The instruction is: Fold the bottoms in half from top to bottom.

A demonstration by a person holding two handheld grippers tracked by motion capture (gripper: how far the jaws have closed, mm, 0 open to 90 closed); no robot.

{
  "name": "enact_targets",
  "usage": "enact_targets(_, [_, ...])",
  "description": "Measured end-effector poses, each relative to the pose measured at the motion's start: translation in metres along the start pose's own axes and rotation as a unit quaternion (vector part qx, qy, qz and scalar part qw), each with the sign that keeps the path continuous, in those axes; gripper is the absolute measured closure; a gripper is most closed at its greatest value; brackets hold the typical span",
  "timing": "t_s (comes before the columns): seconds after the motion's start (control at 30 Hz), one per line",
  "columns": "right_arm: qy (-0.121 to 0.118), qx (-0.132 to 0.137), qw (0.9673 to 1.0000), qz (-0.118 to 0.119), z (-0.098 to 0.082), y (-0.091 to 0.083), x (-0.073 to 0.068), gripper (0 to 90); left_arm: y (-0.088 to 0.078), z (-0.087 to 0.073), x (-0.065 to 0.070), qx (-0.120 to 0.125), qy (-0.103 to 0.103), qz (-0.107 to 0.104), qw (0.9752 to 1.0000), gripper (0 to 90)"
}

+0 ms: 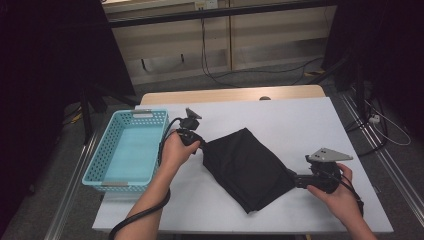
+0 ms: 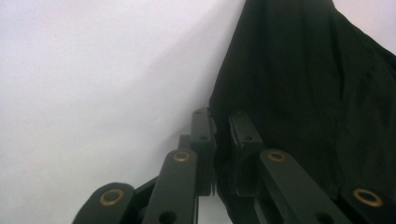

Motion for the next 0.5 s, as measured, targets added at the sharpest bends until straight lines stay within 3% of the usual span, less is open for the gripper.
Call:
enact_targets(0.2, [-0.004,-0.004,1.0000,0.005,0.000,0.003,-0.004,18.6,-0.002,0.008,-0.009,0.000,0.005,0.006,1.0000,82.1])
enact_targets(0.5, [-0.008,-0.007,0.9999,0.008,-0.001,0.006,-0.007,18.5,-0.002,0.018,-0.021,0.008,-0.009,0.011,0.9999,82.1])
Point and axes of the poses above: each handheld gripper's, and its own axes: y roughly forward along the jaws, z roughly out of its top, x roughly to its right, the point moved 9 cm from there along y, roughly forward along the jaws, and after that the axes turned 8 degrees about y, right-handed, at the moved point
